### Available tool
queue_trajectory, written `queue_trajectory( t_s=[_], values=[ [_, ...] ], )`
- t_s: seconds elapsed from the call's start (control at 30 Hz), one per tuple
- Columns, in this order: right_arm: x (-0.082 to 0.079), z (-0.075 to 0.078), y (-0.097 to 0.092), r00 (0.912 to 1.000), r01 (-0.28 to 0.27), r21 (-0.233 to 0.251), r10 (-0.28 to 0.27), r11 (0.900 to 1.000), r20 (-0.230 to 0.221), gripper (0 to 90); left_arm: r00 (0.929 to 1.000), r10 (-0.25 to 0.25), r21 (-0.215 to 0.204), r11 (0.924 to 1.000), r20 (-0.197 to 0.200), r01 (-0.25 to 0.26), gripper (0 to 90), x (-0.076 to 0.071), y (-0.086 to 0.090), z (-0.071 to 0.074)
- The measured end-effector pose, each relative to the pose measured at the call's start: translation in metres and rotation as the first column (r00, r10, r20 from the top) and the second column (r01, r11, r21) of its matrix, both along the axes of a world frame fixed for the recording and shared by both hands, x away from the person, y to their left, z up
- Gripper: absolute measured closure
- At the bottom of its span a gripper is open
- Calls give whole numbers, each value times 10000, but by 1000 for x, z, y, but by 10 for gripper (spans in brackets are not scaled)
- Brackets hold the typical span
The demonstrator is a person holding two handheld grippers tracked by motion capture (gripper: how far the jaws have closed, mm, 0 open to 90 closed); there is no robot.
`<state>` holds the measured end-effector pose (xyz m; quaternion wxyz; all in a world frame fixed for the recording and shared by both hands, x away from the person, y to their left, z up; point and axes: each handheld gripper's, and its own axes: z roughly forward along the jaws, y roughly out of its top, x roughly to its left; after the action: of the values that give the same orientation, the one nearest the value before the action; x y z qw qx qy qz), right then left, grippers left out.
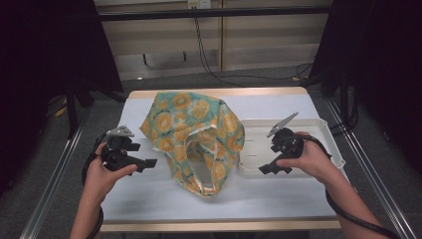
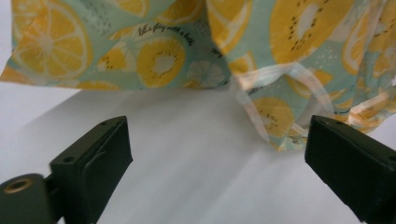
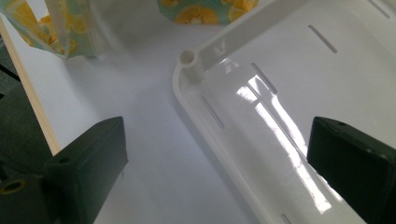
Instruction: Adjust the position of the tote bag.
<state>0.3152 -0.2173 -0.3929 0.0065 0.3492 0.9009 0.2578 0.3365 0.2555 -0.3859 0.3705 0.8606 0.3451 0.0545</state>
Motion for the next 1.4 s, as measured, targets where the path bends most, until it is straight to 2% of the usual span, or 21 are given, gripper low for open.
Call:
queue_trajectory(
  t_s=[0.07,0.17,0.27,0.37,0.4,0.5,0.63,0.73,0.8,0.83,0.9,0.97,1.0,1.07,1.2,1.33,1.4],
  values=[
    [2,5,1,9999,-103,-62,103,9999,114,61,9998,-217,-48,9998,45,217,147,2,-3,1],
    [4,10,4,9996,-256,22,256,9997,104,78,9996,-297,-35,9996,29,297,184,4,-5,2],
    [8,20,10,9986,-513,417,507,9978,157,134,9987,-481,307,9984,195,475,221,8,-9,7],
    [12,28,15,9975,-699,1158,703,9908,14,151,9985,-431,530,9977,344,412,242,12,-11,12],
    [12,30,18,9967,-809,1194,816,9895,-6,187,9985,-431,470,9980,329,416,255,13,-11,14],
    [15,37,29,9945,-1016,1324,1041,9860,-119,188,9982,-423,445,9982,433,404,295,17,-12,18],
    [21,47,36,9954,-957,1183,962,9884,18,187,9984,-460,515,9977,316,444,353,22,-15,20],
    [25,52,39,9963,-854,1323,834,9875,208,210,9984,-544,688,9962,151,533,405,24,-17,21],
    [26,54,40,9961,-879,1371,862,9867,179,217,9981,-616,715,9956,78,609,469,26,-17,21],
    [28,56,42,9964,-841,1431,851,9861,-9,250,9985,-544,715,9960,97,535,475,27,-18,20],
    [30,58,44,9960,-872,1430,887,9859,-43,269,9980,-632,583,9963,-33,633,572,28,-18,22],
    [31,62,44,9959,-903,1545,905,9839,58,311,9983,-584,548,9968,-2,583,583,28,-18,22],
    [32,64,43,9963,-855,1535,851,9844,87,316,9981,-615,714,9955,-36,616,597,30,-20,24],
    [34,67,43,9967,-810,1576,813,9842,46,344,9980,-637,746,9952,-5,635,626,32,-22,26],
    [38,73,43,9953,-971,1979,963,9754,133,375,9971,-766,620,9952,50,761,737,36,-24,31],
    [39,77,48,9949,-1007,1876,992,9771,174,372,9967,-808,530,9953,-22,808,836,38,-25,36],
    [40,82,53,9939,-1102,1945,1076,9747,240,367,9966,-822,367,9959,-97,825,876,39,-24,41]
  ],
)
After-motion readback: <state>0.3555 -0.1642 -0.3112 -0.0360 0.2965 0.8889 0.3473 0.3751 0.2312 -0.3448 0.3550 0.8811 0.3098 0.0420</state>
